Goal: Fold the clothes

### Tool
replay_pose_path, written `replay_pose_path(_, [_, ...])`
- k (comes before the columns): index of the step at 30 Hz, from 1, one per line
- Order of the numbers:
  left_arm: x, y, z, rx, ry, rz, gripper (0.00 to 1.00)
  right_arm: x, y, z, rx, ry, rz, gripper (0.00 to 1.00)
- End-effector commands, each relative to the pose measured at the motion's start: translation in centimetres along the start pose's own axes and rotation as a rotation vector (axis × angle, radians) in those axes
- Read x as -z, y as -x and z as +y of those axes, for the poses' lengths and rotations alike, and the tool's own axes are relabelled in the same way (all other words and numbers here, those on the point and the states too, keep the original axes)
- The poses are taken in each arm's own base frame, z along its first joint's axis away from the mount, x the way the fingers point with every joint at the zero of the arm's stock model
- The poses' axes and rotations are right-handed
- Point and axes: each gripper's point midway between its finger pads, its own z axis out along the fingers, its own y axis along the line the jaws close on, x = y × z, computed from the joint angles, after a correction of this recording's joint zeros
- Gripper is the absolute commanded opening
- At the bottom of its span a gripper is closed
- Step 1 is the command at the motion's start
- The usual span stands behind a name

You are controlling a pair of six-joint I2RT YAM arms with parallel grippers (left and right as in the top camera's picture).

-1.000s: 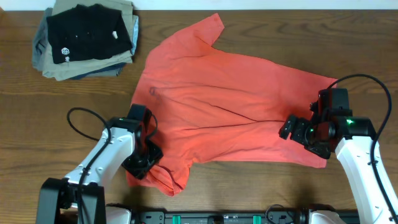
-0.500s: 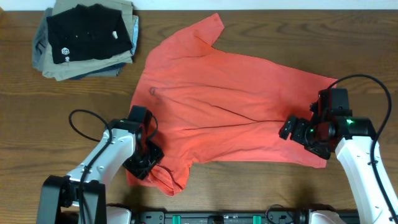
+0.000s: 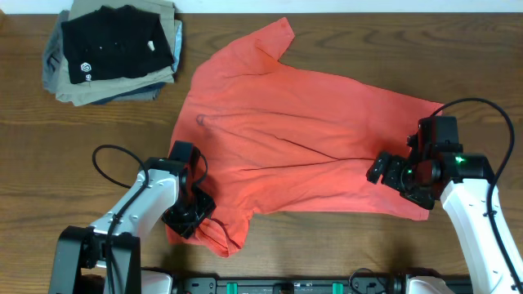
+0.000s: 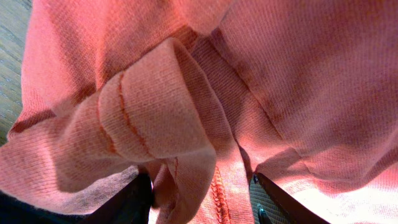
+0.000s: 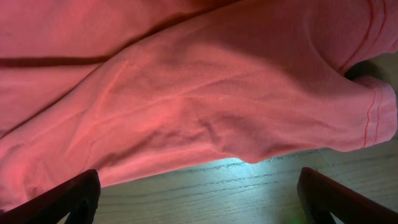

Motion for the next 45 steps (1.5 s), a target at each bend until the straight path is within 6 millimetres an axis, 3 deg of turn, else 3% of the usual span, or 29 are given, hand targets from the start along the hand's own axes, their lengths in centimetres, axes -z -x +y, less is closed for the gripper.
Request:
replay_pose_path(1, [-0.4, -0.3, 0.4, 0.014, 0.017, 0.015, 0.52, -0.2, -0.4, 0.1, -0.004, -0.007, 0.014, 0.99])
replay_pose_path(11, [-1.6, -0.8, 1.3, 0.018, 0.026, 0.038, 0.51, -0.2, -1.0, -0.3, -0.010, -0.020, 0.037, 0.99])
replay_pose_path(19, [-1.8, -0.9, 1.4, 0.018, 0.026, 0.040, 0.20, 0.0, -1.1, -2.3, -0.128, -0.126, 0.022, 0.99])
replay_pose_path(35, [-1.8, -0.7, 1.5, -0.039, 0.029, 0.031, 0.20, 1.3, -2.1, -9.6, -0.422, -0.329, 0.042, 0.99])
replay_pose_path(40, [-1.8, -0.7, 1.5, -0.054, 0.029, 0.032, 0.20, 0.0, -2.5, -11.7, -0.521, -0.329, 0.037, 0.99])
replay_pose_path(45, [-1.8, -0.7, 1.5, -0.054, 0.028, 0.031, 0.20, -2.1, -3.6, -13.1, -0.579, -0.322, 0.045, 0.88])
